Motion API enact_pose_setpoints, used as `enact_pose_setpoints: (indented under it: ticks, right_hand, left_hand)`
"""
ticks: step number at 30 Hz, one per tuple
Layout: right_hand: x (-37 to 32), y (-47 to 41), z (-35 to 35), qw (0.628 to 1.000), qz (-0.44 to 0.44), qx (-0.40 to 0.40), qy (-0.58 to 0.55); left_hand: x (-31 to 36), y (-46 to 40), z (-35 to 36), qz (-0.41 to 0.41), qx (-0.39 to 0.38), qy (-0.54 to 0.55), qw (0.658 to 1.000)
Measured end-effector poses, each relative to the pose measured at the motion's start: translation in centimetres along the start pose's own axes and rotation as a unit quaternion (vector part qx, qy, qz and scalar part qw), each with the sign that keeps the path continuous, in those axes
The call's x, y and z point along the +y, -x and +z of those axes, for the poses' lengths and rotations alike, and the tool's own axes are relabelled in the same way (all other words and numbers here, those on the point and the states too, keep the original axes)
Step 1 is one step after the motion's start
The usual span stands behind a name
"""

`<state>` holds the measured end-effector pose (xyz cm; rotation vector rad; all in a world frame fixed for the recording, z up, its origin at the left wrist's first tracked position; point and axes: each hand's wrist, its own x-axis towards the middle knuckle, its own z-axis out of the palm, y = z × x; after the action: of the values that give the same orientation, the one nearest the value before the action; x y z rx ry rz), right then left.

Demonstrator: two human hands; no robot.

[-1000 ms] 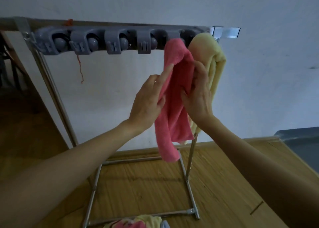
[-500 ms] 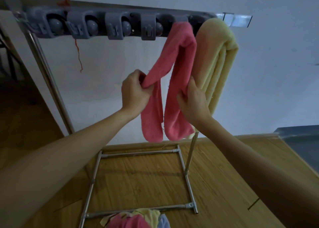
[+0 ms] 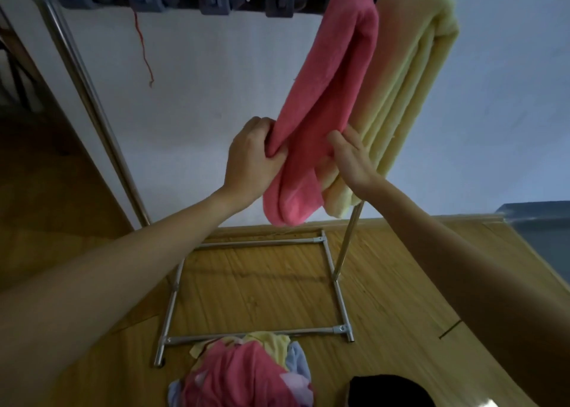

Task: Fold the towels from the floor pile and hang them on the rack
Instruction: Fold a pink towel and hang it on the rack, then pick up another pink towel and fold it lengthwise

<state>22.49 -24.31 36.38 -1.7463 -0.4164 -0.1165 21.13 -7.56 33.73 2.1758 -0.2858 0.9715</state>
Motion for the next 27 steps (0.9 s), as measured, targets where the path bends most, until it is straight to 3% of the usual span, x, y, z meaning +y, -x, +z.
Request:
enact_pose_setpoints:
  ticks: [3, 6, 11, 16, 23, 27]
  right_hand:
    - [0.2, 0.2, 0.5, 0.997, 0.054, 0.0, -0.049]
    - [0.1, 0.7, 1.4, 0.993, 0.055, -0.027, -0.104]
    - [1.9, 1.8, 3.3, 0.998, 0.039, -0.025, -0.03]
    - [8.1, 4.6, 4.8, 0.988, 0.106, -0.043, 0.101]
    - [18.1, 10.5, 5.8, 0.93, 0.238, -0.126, 0.249]
    - [23.6, 15.7, 9.2, 0.883, 0.282, -0.227, 0.301]
  left_hand:
    - [-0.8, 1.6, -0.3, -0.005, -0.003, 0.001, 1.0]
    - [-1.6, 2.9, -0.8, -0.01, -0.004, 0.005, 1.0]
    - [-3.7, 5.3, -1.0, -0.037, -0.029, -0.005, 0.999]
    - [-6.8, 9.2, 0.0, -0.074, -0.119, -0.045, 0.989]
    - [-12.4, 19.4, 1.4, -0.262, -0.266, -0.098, 0.922]
    - [-15.8, 27.4, 1.7, -0.333, -0.334, -0.132, 0.872]
